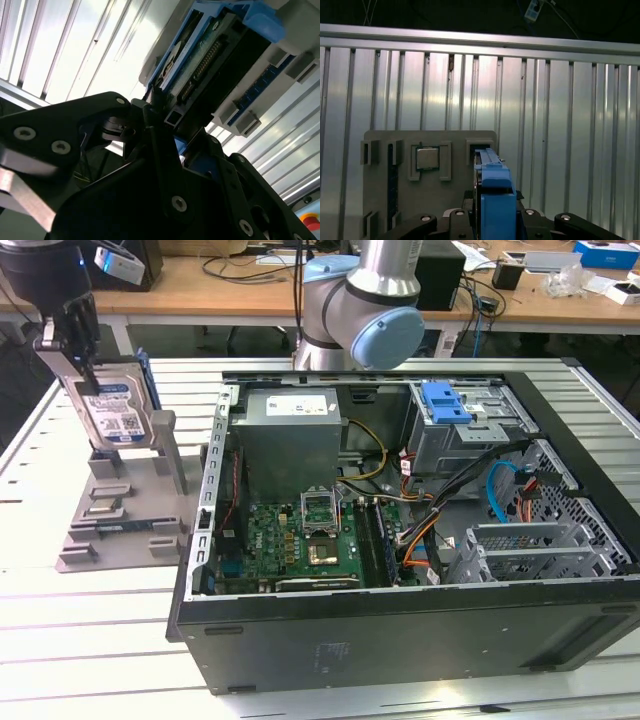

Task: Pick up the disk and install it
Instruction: 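Pick up the disk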

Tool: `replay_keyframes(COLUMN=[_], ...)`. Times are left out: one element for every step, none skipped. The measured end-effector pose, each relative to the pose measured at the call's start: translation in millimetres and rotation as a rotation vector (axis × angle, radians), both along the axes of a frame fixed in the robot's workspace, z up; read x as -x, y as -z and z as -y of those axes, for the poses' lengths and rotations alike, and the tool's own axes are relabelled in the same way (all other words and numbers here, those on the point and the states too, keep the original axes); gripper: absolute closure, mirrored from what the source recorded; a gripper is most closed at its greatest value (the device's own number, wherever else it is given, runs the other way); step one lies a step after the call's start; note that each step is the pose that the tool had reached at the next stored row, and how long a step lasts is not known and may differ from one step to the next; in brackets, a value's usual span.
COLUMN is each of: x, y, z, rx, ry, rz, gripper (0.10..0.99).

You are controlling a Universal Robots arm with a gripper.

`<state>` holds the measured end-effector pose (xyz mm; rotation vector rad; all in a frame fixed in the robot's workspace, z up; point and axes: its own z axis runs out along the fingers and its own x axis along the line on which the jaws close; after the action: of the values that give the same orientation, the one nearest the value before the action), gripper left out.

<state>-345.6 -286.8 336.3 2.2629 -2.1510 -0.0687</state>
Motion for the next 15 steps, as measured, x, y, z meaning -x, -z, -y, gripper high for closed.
replay_keyframes(x=[0.0,0.0,0.0,0.0,0.0,0.0,0.0,0.0,0.0,0.0,0.0,0.0,0.0,0.0,0.0], y=[-1.1,-2.7,-4.0,-5.0,-7.6,-8.6,-9.5,-11.3,-12.8,-14.0,-16.4,-17.9,-19.4,-22.3,-25.0], z=[-0.2,-0.5,-0.8,-0.9,-1.4,-1.6,-1.8,-2.1,-2.4,-2.6,-3.1,-3.4,-3.6,-4.0,-4.4], rx=[0.000,0.000,0.000,0.000,0.000,0.000,0.000,0.000,0.000,0.000,0.000,0.000,0.000,0.000,0.000], ry=[0.000,0.000,0.000,0.000,0.000,0.000,0.000,0.000,0.000,0.000,0.000,0.000,0.000,0.000,0.000], rz=[-0.0001,0.0000,-0.0001,0.0000,0.0000,0.0000,0.0000,-0.0001,0.0000,0.0000,0.0000,-0.0001,0.0000,-0.0001,-0.0001], gripper=[0.718,0.718,0.718,0.718,0.718,0.718,0.718,0.718,0.718,0.718,0.718,0.718,0.718,0.718,0.718])
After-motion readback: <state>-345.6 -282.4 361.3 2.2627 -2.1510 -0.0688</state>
